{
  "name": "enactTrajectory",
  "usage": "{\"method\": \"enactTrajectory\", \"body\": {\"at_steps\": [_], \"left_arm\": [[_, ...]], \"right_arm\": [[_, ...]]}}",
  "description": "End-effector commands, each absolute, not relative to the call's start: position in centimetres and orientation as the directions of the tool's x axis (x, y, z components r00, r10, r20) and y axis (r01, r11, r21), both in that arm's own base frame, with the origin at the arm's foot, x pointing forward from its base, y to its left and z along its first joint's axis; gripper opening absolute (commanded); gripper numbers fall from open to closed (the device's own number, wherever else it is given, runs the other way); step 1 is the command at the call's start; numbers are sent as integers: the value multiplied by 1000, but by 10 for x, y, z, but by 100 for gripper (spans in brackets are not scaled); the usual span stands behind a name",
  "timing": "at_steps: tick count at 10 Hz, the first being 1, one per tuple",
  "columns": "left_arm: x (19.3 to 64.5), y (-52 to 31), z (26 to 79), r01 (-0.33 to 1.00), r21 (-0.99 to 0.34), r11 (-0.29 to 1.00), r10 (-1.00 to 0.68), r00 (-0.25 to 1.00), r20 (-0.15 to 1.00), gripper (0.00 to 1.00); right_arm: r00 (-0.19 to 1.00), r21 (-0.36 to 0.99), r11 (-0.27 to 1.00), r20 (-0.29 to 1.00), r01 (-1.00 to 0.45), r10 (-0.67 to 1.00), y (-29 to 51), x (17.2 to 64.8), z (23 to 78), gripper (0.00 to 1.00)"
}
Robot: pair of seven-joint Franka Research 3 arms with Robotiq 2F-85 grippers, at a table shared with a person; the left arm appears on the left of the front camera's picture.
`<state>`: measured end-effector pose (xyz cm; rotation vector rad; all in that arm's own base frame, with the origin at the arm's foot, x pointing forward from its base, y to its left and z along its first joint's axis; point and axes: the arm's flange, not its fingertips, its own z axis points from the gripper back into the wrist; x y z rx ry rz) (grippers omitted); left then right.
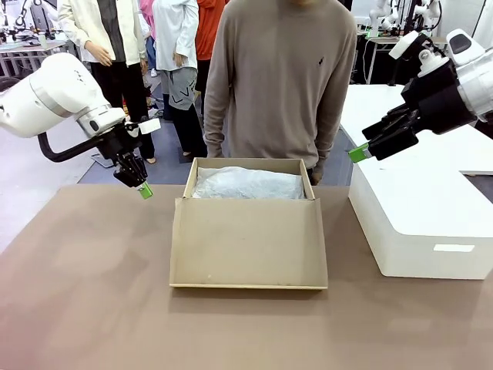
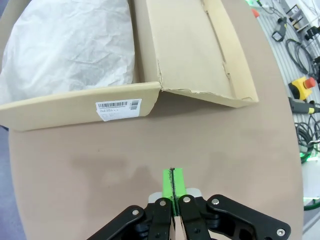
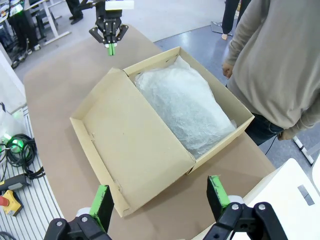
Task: Pack the shoes into the box.
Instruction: Close the Shoes Box.
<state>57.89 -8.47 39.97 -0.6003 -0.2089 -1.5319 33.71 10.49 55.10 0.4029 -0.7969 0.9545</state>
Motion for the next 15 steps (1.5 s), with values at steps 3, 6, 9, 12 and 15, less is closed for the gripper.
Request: {"method": "enactTrajectory", "body": {"at_steps": [3, 6, 9, 12, 15], "left_arm": [[580, -88, 391, 966, -245, -84, -846, 61, 529, 0], [579, -96, 376, 963, -256, -89, -844, 63, 533, 0], [584, -97, 363, 953, -285, -98, -837, 76, 542, 0], [588, -101, 346, 937, -324, -133, -813, 84, 576, 0], [588, -102, 331, 928, -343, -147, -793, 97, 602, 0]], "right_arm": [[323, -24, 525, 765, -851, 558, 105, 339, 550, 100], [323, -24, 525, 765, -851, 558, 105, 339, 550, 100], [323, -24, 525, 765, -851, 558, 105, 339, 550, 100], [323, -24, 525, 765, -851, 558, 105, 339, 550, 100], [323, -24, 525, 765, -851, 558, 105, 339, 550, 100]]}}
